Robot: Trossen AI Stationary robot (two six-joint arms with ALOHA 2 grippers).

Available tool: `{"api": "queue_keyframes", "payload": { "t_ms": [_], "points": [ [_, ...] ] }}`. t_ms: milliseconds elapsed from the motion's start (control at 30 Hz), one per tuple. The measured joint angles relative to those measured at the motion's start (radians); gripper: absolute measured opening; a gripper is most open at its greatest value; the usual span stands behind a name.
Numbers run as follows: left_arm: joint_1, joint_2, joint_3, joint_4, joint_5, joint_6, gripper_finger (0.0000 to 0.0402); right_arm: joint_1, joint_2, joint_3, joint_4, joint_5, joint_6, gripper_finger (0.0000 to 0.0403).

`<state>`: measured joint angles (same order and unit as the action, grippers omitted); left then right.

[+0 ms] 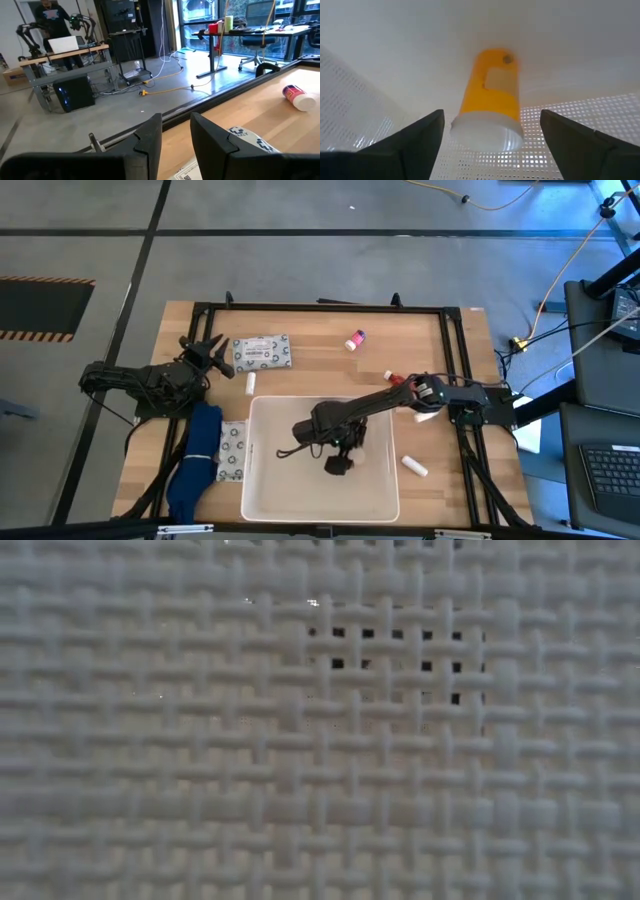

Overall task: Pick & place medical supplies in basket/bin
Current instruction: Put the red pill bottle into the white bin

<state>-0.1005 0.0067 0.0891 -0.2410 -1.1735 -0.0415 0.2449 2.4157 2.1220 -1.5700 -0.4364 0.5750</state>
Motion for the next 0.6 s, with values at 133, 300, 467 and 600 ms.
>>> {"api": "queue_keyframes", "payload": {
  "t_ms": [133, 300, 467, 600],
  "points": [
    [0.0, 0.0, 0.0, 0.0, 0.014, 0.0, 0.0098, -0.002, -0.008, 0.025, -0.003, 0.027, 0.023, 0.033],
    [0.0, 0.0, 0.0, 0.0, 0.014, 0.001, 0.0098, -0.001, -0.008, 0.103, -0.001, 0.029, 0.026, 0.033],
    [0.0, 0.0, 0.0, 0.0, 0.015, 0.002, 0.0098, -0.001, -0.009, 0.198, -0.001, 0.086, 0.047, 0.033],
    [0.0, 0.0, 0.0, -0.001, 0.015, 0.002, 0.0098, -0.004, -0.025, 0.228, 0.012, 0.103, 0.071, 0.033]
  ]
}}
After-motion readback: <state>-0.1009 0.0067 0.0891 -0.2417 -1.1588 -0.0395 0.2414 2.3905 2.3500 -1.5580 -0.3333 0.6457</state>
